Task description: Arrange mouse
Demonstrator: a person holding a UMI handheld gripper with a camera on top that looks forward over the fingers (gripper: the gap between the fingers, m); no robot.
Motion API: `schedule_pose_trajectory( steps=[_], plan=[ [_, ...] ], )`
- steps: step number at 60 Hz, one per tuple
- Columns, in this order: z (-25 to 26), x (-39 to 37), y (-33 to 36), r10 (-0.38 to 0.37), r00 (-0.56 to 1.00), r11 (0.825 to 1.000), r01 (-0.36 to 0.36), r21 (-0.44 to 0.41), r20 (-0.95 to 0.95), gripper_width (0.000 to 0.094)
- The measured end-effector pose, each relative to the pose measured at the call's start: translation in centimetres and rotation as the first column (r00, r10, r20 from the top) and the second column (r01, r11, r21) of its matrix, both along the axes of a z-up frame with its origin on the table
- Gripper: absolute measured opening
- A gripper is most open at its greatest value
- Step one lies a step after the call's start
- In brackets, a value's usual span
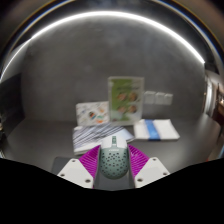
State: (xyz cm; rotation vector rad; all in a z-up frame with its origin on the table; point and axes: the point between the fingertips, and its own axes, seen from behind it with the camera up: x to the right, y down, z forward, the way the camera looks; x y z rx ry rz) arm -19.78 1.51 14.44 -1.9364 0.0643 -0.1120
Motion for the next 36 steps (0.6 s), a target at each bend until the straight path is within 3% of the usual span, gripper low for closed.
schedule_pose_trajectory(
  steps=[7, 14, 19, 20, 21, 29, 30, 36],
  plan=[
    [-8.3, -6.4, -1.4, 0.083, 0.995, 0.984, -0.091, -0.151, -0.059, 0.0402],
    [-13.8, -6.4, -1.8, 0.054, 0.997, 0.966, -0.067, -0.249, -0.058, 0.0405],
    [-15.5, -6.1, -2.1, 0.049, 0.997, 0.956, -0.064, -0.287, -0.060, 0.0415],
    [-15.3, -6.1, -1.9, 0.047, 0.997, 0.961, -0.063, -0.270, -0.066, 0.0411],
    [-15.3, -6.1, -2.0, 0.044, 0.997, 0.960, -0.061, -0.273, -0.070, 0.0456],
    [-15.5, -6.2, -2.1, 0.093, 0.993, 0.951, -0.110, -0.289, -0.072, 0.0554],
    [-15.5, -6.3, -2.1, 0.106, 0.992, 0.949, -0.123, -0.290, -0.073, 0.0633],
    [-15.2, -6.7, -3.3, 0.164, 0.980, 0.936, -0.189, -0.298, -0.109, 0.0901]
  ],
)
